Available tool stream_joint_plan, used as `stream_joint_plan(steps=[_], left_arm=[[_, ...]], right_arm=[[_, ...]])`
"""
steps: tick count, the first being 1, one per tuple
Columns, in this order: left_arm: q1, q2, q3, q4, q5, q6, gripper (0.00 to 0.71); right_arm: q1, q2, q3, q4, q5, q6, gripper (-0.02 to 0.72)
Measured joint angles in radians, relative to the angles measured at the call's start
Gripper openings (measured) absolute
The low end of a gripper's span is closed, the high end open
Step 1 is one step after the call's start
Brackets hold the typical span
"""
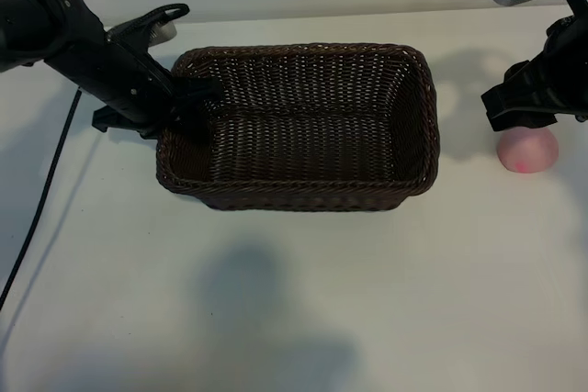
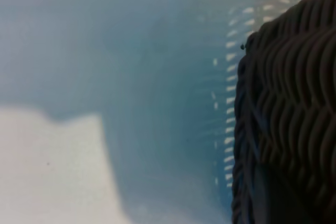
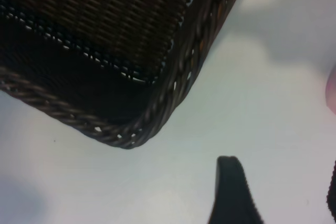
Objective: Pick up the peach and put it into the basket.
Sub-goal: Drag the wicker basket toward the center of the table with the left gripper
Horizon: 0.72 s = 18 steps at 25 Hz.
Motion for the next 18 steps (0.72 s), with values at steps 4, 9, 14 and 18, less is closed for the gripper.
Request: stream_joint_plan(steps=[4, 9, 14, 18], left_arm=[[0.0, 0.017, -0.002, -0.006, -0.002, -0.001, 0.168], [-0.001, 0.036, -0.002, -0.005, -0.002, 0.0, 0.168], [-0.001, 0.036, -0.002, -0.006, -0.003, 0.0, 0.168], [-0.001, 0.036, -0.002, -0.006, -0.005, 0.0, 0.168]], right_arm=[[0.0, 0.0, 0.0, 0.0, 0.0, 0.0, 0.447], [0.0, 0.0, 0.0, 0.0, 0.001, 0.0, 0.447], [0.0, 0.0, 0.0, 0.0, 0.004, 0.0, 0.447], [0.0, 0.0, 0.0, 0.0, 0.007, 0.0, 0.447]])
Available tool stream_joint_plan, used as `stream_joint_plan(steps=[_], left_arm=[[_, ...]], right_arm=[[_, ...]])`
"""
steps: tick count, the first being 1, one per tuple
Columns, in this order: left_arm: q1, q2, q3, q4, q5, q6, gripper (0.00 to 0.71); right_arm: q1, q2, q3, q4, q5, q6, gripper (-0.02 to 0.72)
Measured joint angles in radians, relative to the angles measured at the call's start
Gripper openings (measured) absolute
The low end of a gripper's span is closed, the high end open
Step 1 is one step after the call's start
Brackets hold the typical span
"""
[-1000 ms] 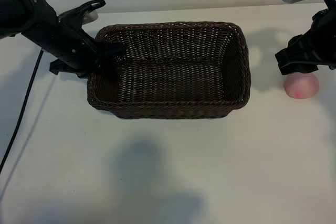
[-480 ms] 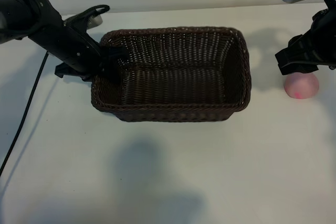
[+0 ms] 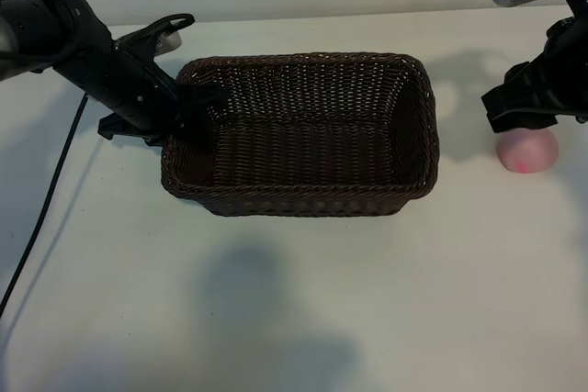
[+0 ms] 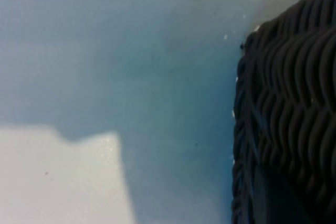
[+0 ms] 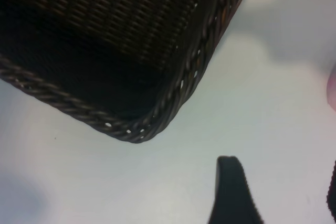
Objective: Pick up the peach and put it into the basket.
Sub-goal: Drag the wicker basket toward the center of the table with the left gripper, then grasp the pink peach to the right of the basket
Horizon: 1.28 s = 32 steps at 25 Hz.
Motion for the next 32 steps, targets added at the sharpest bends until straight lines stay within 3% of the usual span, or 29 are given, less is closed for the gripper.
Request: stream_joint_plan(steps=[4, 7, 13, 16, 22, 32], left_arm=[[0.0, 0.0, 0.0, 0.0, 0.0, 0.0, 0.175], [0.0, 0.0, 0.0, -0.007, 0.001, 0.0, 0.236], [0.0, 0.0, -0.002, -0.026, 0.003, 0.0, 0.531], [0.0, 0.0, -0.014, -0.024, 0.033, -0.001, 0.618], [0.0, -0.035, -0.034, -0.006, 0.074, -0.026, 0.641], [0.0, -0.203, -0.045, 0.211, 0.111, -0.168, 0.639]], right_arm=[[0.0, 0.0, 0.0, 0.0, 0.004, 0.0, 0.447], [0.0, 0.0, 0.0, 0.0, 0.005, 0.0, 0.447], [0.0, 0.0, 0.0, 0.0, 0.006, 0.0, 0.447], [0.0, 0.0, 0.0, 0.0, 0.007, 0.0, 0.447], [0.0, 0.0, 0.0, 0.0, 0.007, 0.0, 0.446], [0.0, 0.0, -0.001, 0.0, 0.007, 0.0, 0.446]])
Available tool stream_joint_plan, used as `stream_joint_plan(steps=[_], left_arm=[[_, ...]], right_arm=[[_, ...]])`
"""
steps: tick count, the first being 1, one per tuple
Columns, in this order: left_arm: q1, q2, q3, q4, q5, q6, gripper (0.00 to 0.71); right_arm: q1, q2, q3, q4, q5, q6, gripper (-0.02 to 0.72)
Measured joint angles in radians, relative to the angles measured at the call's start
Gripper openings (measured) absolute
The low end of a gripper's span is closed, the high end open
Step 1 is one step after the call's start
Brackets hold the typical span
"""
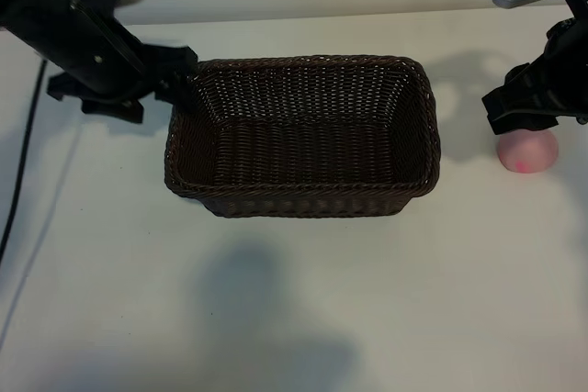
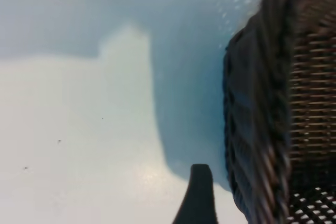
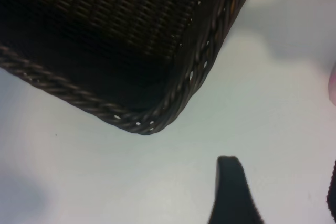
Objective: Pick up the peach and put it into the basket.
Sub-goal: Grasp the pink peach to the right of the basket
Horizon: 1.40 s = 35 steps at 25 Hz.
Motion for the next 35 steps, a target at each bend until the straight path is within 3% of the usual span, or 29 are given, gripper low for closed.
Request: stream_joint_plan(steps=[7, 13, 17, 22, 30, 35], left_arm=[[0.0, -0.079, -0.112, 0.096, 0.144, 0.008, 0.627], [0.0, -0.169, -0.159, 0.344, 0.233, -0.056, 0.609], [0.0, -0.257, -0.16, 0.441, 0.28, -0.066, 0.601], [0.009, -0.381, -0.163, 0.461, 0.322, -0.065, 0.6], [0.128, -0.617, -0.163, 0.422, 0.341, 0.001, 0.598], [0.147, -0.806, -0.104, 0.399, 0.341, 0.024, 0.598]], right_arm=[[0.0, 0.0, 0.0, 0.0, 0.003, 0.0, 0.446], [0.0, 0.0, 0.0, 0.0, 0.006, 0.0, 0.446], [0.0, 0.0, 0.0, 0.0, 0.007, 0.0, 0.446], [0.0, 0.0, 0.0, 0.0, 0.007, 0.0, 0.446], [0.0, 0.0, 0.0, 0.0, 0.007, 0.0, 0.446], [0.0, 0.0, 0.0, 0.0, 0.007, 0.0, 0.446]])
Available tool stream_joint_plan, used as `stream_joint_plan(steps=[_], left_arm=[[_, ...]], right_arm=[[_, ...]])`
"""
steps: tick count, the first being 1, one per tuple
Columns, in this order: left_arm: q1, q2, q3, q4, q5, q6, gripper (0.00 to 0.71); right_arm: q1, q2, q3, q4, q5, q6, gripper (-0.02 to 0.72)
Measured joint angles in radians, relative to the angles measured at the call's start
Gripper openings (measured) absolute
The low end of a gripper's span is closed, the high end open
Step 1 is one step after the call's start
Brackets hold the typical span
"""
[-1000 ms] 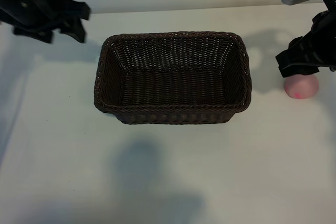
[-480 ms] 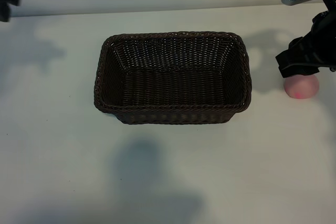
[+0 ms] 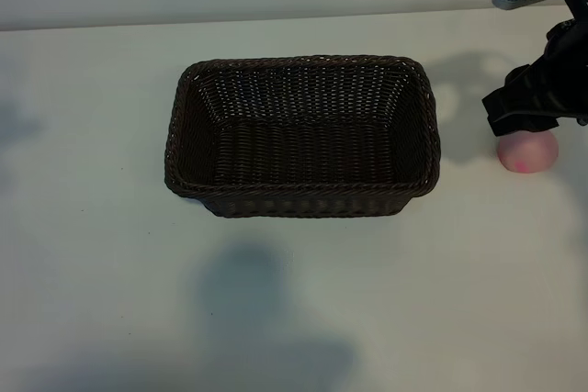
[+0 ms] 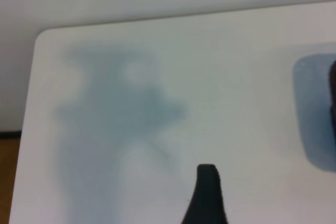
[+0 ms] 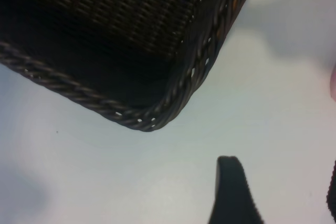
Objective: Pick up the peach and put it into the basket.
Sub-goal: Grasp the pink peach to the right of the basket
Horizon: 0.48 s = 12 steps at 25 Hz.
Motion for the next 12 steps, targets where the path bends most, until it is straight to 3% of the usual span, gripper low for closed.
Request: stream_joint_plan(steps=[12], left_arm=[[0.001, -0.466, 0.401, -0.039, 0.0, -0.033, 0.598]], right_arm=[[0.0, 0.0, 0.0, 0.0, 0.001, 0.0, 0.446]])
